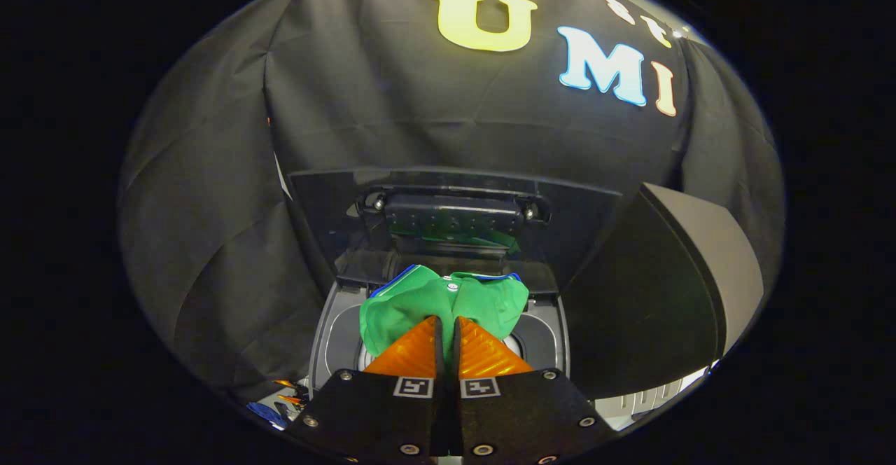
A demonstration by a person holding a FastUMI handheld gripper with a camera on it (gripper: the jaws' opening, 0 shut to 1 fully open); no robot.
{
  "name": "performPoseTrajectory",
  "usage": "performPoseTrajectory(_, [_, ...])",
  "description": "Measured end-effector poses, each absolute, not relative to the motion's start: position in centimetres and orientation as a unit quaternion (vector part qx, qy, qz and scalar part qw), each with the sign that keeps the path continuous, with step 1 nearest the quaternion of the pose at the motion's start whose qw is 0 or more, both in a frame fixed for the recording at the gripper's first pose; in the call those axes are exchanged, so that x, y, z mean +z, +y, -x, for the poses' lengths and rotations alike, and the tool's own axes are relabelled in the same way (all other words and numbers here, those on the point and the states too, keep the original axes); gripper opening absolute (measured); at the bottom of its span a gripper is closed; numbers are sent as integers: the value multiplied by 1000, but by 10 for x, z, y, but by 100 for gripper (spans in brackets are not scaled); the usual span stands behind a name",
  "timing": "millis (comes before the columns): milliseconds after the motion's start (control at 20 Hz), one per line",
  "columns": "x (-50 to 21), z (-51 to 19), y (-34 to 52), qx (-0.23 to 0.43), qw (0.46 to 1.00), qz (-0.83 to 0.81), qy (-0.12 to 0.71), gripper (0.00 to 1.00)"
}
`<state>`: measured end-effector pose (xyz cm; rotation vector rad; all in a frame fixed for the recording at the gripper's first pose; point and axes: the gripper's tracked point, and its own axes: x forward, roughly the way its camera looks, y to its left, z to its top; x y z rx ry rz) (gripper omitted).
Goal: Put the clothes into the washing machine and then close the washing machine lid.
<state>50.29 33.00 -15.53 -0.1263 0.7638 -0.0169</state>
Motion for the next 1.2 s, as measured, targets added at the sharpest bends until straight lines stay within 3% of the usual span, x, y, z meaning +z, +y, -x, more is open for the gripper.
performPoseTrajectory(700, [-246, -506, 332, -1, 897, 63, 437, 0])
performPoseTrajectory(1200, [-268, -499, 335, 7, 886, 61, 460, 0])
